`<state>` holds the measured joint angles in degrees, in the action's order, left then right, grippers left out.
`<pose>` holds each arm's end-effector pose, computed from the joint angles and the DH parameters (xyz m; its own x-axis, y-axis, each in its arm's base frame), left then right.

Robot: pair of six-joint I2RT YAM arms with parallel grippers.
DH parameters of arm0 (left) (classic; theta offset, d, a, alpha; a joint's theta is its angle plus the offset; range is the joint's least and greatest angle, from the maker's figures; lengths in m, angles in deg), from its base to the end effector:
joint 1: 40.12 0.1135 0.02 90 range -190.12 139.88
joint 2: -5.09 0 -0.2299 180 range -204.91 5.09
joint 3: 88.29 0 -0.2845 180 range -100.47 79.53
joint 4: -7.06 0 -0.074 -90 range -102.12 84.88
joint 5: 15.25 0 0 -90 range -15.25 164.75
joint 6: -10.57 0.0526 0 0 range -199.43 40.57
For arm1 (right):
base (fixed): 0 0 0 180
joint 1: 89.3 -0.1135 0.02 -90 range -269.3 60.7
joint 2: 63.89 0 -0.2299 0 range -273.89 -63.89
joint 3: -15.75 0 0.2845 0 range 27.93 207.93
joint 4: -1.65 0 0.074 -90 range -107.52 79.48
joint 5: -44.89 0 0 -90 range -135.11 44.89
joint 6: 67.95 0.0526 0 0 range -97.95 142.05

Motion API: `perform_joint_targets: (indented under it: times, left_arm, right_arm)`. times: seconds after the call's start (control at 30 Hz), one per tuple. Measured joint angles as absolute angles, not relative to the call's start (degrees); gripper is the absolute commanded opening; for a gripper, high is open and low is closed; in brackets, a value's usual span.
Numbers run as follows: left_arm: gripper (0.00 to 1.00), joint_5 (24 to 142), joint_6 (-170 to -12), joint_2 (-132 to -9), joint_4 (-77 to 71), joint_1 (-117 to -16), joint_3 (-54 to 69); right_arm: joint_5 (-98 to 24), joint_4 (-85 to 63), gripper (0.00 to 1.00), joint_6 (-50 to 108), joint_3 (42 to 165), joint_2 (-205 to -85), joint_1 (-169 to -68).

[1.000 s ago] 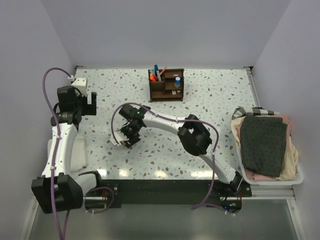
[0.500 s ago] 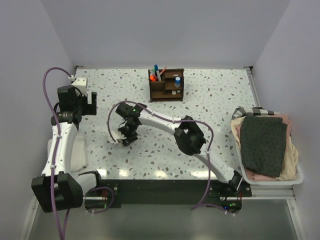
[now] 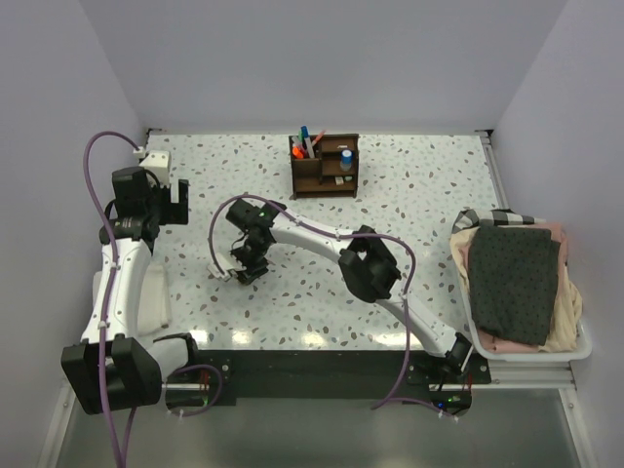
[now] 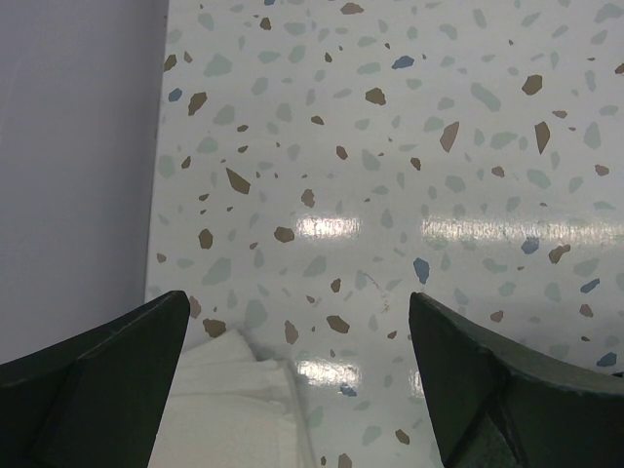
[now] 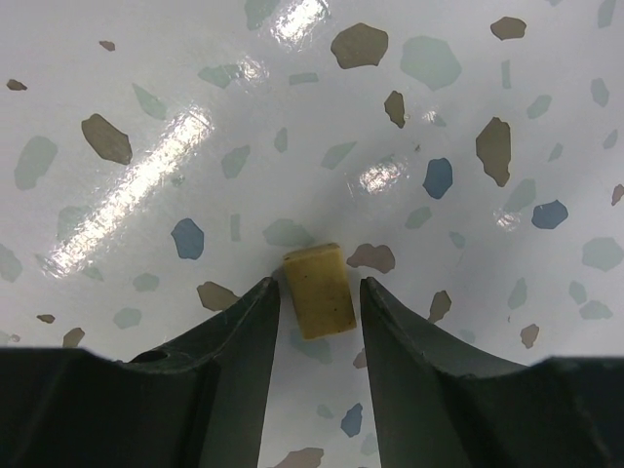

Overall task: Sort the stationery into containers
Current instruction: Pick up the stationery from the center of the board.

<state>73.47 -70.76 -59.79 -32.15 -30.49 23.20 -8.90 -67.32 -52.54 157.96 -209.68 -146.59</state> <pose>0.3047 0.0529 0.2660 -0.5950 0.0519 -0.8021 -0.0966 0.9861 0.1354 0.2597 0.4619 0.1139 0.6098 -0.4899 -0.6230 -0.7028 -0.6976 -0.1393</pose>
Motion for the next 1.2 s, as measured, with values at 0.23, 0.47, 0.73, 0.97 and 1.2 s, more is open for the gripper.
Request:
perform_joint_targets:
  times: [0.23, 0.47, 0.73, 0.97, 1.2]
  left_arm:
    - [1.0, 73.51, -70.83, -59.9, -32.15, -30.49, 23.2]
    - [1.0, 73.89, -70.85, -59.99, -32.15, -30.51, 23.2]
    - [1.0, 73.97, -70.87, -60.38, -32.12, -30.51, 23.2]
    - [1.0, 74.02, -70.87, -60.38, -32.12, -30.51, 23.2]
    - [1.0, 74.87, -70.94, -60.47, -32.1, -30.51, 23.2]
  right_arm:
    - [-8.9, -66.62, 0.44, -51.31, 157.16, -209.31, -146.22]
    - [-8.75, -65.96, 0.44, -50.55, 156.22, -208.94, -145.94]
    - [-8.68, -64.92, 0.44, -50.55, 154.53, -208.06, -145.85]
    - [-8.68, -65.24, 0.33, -50.53, 154.18, -207.89, -145.61]
    - [-8.72, -65.51, 0.23, -47.73, 154.36, -207.91, -145.5]
